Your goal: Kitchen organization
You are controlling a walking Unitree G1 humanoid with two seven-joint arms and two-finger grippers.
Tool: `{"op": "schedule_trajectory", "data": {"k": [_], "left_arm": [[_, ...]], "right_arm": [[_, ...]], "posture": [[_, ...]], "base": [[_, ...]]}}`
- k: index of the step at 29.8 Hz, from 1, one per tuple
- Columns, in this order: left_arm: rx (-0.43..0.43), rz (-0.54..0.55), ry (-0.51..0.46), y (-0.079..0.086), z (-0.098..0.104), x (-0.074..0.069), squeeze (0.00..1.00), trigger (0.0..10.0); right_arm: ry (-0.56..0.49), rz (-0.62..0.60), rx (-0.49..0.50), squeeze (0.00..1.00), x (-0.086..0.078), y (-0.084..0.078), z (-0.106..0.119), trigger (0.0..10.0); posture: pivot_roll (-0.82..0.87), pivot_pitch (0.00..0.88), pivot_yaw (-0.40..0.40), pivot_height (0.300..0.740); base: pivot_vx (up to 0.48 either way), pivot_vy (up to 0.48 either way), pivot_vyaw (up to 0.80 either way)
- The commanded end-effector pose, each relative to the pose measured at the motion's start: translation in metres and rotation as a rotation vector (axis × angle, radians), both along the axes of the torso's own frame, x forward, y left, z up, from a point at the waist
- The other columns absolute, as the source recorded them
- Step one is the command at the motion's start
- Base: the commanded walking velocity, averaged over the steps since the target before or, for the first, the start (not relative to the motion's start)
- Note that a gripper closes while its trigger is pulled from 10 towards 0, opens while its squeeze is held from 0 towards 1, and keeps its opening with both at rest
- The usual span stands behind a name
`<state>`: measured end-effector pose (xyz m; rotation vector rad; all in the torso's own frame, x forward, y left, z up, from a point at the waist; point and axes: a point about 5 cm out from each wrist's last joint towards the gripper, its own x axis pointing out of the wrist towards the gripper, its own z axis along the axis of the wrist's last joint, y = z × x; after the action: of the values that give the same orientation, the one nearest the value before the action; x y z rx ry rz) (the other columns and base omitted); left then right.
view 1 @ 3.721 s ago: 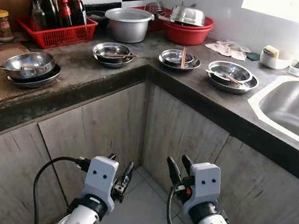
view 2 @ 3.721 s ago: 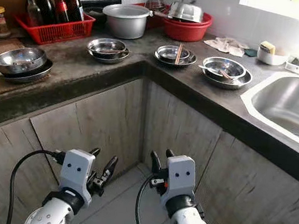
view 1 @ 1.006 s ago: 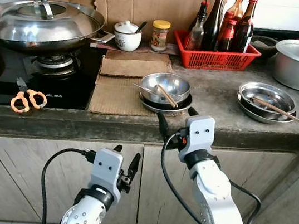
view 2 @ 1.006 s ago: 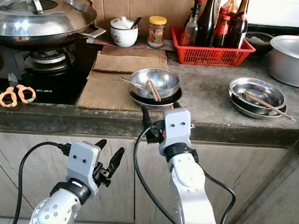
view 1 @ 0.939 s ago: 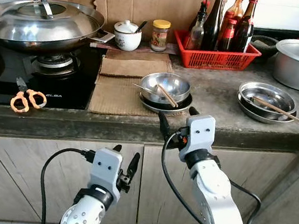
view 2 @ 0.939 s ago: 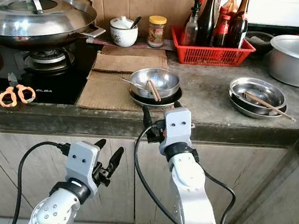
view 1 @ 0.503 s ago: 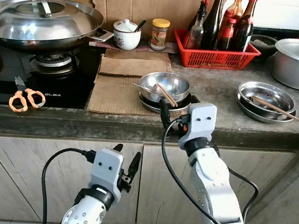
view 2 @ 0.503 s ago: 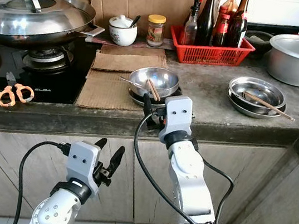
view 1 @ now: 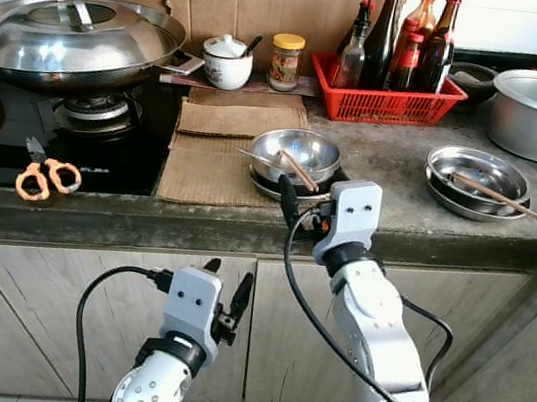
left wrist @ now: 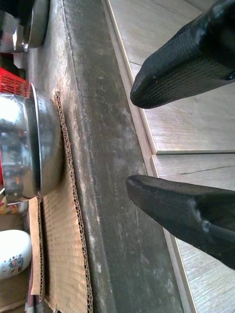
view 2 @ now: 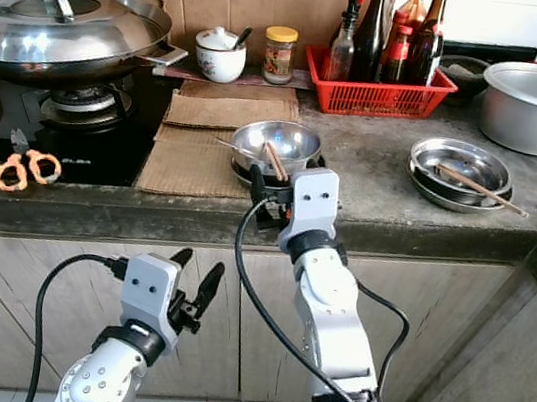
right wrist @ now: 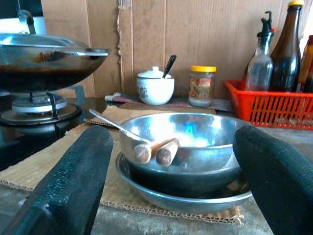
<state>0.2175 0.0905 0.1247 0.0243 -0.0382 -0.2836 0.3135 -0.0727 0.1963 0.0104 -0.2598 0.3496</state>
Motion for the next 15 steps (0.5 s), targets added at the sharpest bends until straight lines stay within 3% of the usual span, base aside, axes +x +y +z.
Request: {"op": "schedule_trajectory", "data": {"k": [1, 2, 3, 4, 15], "left_arm": [[0.008, 0.004, 0.001, -0.0004, -0.0013, 0.0012, 0.0, 10.0], [0.008, 0.004, 0.0, -0.0003, -0.0009, 0.0014, 0.0, 10.0], [0.008, 0.004, 0.0, -0.0003, -0.0009, 0.0014, 0.0, 10.0], [0.008, 0.006, 0.0, 0.0, -0.0011, 0.0012, 0.0, 10.0], [0.006, 0.01, 0.001, -0.0002, -0.001, 0.0005, 0.0, 10.0]], "right_arm": [[-0.021, 0.014, 0.007, 0.0, 0.0015, 0.0033, 0.0056, 10.0], [-0.021, 0.015, 0.008, 0.0, 0.0022, 0.0034, 0.0061, 5.1], [-0.021, 0.015, 0.008, 0.0, 0.0022, 0.0034, 0.0061, 5.1], [-0.021, 0.015, 0.009, 0.0, 0.0029, 0.0036, 0.0066, 0.0], [-0.03, 0.013, 0.026, 0.0, 0.007, 0.0069, 0.0116, 0.0]], "posture": [[0.1, 0.0, -0.016, 0.74], [0.1, 0.0, -0.016, 0.74], [0.1, 0.0, -0.016, 0.74], [0.1, 0.001, -0.017, 0.74], [0.11, 0.003, -0.02, 0.74]], "base": [[0.0, 0.0, 0.0], [0.0, 0.0, 0.0], [0.0, 0.0, 0.0], [0.0, 0.0, 0.0], [0.0, 0.0, 0.0]]}}
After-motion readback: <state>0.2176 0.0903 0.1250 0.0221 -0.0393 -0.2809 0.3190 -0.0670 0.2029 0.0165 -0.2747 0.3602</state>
